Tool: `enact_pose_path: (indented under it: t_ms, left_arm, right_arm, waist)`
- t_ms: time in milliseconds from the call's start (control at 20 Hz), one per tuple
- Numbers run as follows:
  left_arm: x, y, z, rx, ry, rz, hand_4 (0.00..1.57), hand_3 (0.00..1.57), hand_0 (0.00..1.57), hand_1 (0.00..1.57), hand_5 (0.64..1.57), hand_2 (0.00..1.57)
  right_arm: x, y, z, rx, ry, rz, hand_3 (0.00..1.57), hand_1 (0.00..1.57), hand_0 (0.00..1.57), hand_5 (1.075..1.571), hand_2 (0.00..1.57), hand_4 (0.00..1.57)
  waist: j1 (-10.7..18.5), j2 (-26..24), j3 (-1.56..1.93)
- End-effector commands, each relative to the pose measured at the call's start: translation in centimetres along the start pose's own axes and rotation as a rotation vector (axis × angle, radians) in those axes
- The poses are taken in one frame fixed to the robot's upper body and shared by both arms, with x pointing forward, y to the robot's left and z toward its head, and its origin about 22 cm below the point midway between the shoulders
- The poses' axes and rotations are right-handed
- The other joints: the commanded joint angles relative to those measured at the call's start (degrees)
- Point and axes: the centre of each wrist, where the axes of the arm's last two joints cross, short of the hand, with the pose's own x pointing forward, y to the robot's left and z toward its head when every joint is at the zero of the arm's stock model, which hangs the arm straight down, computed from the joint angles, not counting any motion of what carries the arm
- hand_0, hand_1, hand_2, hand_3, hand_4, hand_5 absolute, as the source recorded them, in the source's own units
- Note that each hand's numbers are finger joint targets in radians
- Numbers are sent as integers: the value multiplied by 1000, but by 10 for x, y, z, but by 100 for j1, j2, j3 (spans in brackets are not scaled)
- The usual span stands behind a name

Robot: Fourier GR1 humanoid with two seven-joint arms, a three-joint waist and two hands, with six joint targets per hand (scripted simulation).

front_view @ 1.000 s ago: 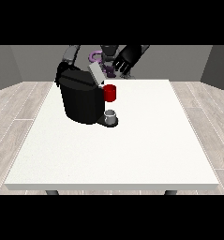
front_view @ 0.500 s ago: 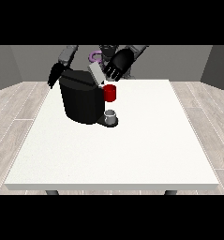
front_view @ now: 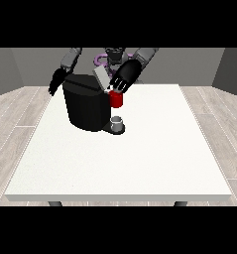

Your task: Insert the coffee pod into the coffee machine and close the lid

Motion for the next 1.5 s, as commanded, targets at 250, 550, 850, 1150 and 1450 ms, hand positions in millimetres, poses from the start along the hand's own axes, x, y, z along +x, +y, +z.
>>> enact_pose_path:
  t_ms: [250,550,850,1150,1450]
  left_arm:
    - [-6,0,1,-5,-19,-10,420,1202,1192,1192,1571,1248]
    - [19,18,-3,45,-44,-26,417,1200,1216,1216,1571,1259]
    - [15,-3,-7,24,-40,-32,352,1199,1212,1212,1571,1245]
    - [14,0,-5,92,-79,-68,290,1199,1241,1241,1571,1255]
    - [11,7,-2,96,-29,-191,0,1093,1210,1210,1571,1220]
  right_arm:
    - [-6,2,3,-18,-10,15,0,0,0,1571,0,33]
    - [7,2,-11,-25,-34,-15,0,0,0,1571,0,165]
    - [-13,-12,-2,-27,9,-17,0,0,0,1571,0,0]
    - [-4,-11,-8,-44,-20,7,0,0,0,1571,0,0]
    - [3,2,-6,-32,-46,-14,0,0,0,1571,0,0]
  waist:
    - [59,170,-1]
    - [-15,343,0]
    - [26,27,1]
    - [63,230,0]
    - [-81,289,1]
